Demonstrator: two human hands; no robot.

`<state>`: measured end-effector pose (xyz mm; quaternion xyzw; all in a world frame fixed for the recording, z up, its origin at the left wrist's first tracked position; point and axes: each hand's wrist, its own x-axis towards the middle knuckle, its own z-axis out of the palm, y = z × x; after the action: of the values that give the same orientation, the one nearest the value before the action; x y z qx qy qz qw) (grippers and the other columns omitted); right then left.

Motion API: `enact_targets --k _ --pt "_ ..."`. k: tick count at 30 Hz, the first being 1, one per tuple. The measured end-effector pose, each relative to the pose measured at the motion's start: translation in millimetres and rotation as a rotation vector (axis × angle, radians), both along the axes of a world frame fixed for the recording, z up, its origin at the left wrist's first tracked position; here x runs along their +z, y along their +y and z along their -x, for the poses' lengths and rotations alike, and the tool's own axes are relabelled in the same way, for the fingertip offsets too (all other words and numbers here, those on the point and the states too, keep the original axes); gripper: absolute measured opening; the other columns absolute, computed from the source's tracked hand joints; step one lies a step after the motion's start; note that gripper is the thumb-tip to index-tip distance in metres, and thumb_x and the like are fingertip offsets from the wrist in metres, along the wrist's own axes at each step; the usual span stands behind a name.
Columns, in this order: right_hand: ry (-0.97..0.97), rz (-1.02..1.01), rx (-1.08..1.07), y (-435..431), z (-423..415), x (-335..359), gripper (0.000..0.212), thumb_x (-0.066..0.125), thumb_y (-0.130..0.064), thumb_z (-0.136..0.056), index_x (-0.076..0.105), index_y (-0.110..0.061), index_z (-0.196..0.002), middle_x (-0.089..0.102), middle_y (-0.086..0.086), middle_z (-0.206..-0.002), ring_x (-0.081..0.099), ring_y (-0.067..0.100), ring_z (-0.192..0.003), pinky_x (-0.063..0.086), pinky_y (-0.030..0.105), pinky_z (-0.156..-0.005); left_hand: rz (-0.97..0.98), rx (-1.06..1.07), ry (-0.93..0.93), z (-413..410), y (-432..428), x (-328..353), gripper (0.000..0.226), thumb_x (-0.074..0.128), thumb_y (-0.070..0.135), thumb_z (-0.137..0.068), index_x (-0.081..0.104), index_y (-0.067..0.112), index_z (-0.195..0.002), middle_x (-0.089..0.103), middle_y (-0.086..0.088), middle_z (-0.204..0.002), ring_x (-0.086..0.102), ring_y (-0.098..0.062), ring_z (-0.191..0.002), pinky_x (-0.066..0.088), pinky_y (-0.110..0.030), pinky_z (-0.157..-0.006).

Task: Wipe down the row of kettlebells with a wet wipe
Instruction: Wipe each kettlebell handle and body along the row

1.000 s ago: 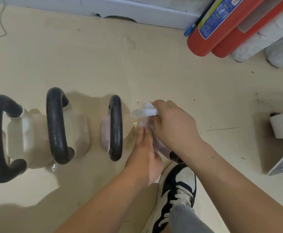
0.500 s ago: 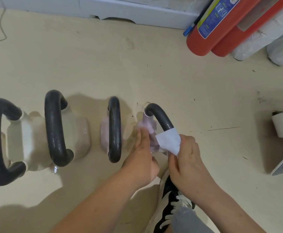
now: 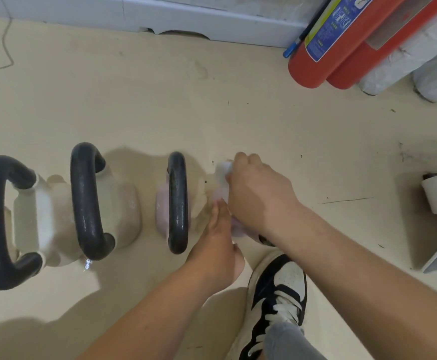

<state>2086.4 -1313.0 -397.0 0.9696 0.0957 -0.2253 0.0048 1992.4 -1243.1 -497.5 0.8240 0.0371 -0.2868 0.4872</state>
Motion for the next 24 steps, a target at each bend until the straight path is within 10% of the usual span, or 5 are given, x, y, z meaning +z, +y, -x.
enact_targets --k 11,15,19,21,24 --pt "0.148 0.025 0.039 13 -38 -5 0.021 0.056 -0.015 -0.099 0.054 -0.016 -0.078 0.054 0.001 -0.077 0.056 0.026 -0.073 0.038 0.030 -0.055 0.166 0.449 0.218 -13 -8 16 0.025 0.059 0.033 -0.102 0.052 0.048 -0.120 0.063 -0.003 -0.136 0.064 -0.012 -0.117 0.042 -0.003 -0.086" --pt "0.207 -0.305 -0.180 -10 -12 7 0.027 0.043 -0.028 -0.108 0.054 -0.015 -0.129 0.059 0.002 -0.102 0.062 0.028 -0.097 0.056 0.043 -0.088 0.514 0.869 0.269 -11 -15 27 0.072 0.045 0.005 -0.097 0.015 0.054 -0.140 0.033 -0.008 -0.163 0.038 -0.026 -0.147 0.025 0.006 -0.088" --pt "0.195 -0.462 -0.212 -32 15 12 0.042 0.043 -0.022 -0.108 0.040 -0.018 -0.150 0.061 0.002 -0.118 0.061 0.021 -0.105 0.050 0.023 -0.079 0.496 0.690 0.036 7 -24 35 0.060 0.041 0.003 -0.102 0.040 0.040 -0.149 0.052 -0.005 -0.151 0.052 -0.018 -0.135 0.042 -0.009 -0.104" --pt "0.148 -0.556 -0.280 -37 18 16 0.029 0.049 -0.028 -0.107 0.053 -0.015 -0.133 0.066 -0.003 -0.108 0.061 0.009 -0.093 0.042 0.011 -0.065 0.359 0.634 -0.085 13 -22 36 0.073 0.042 0.007 -0.090 0.028 0.030 -0.158 0.047 -0.004 -0.154 0.048 -0.021 -0.139 0.045 -0.044 -0.114" --pt "0.077 -0.679 -0.337 -36 21 23 0.035 0.045 -0.031 -0.108 0.050 -0.020 -0.075 0.056 -0.018 -0.059 0.054 0.001 -0.057 0.037 0.014 -0.053 0.216 0.635 -0.193 10 -24 44 0.086 0.040 0.011 -0.088 0.003 0.025 -0.164 0.009 0.001 -0.172 0.014 -0.013 -0.158 0.024 -0.039 -0.127"
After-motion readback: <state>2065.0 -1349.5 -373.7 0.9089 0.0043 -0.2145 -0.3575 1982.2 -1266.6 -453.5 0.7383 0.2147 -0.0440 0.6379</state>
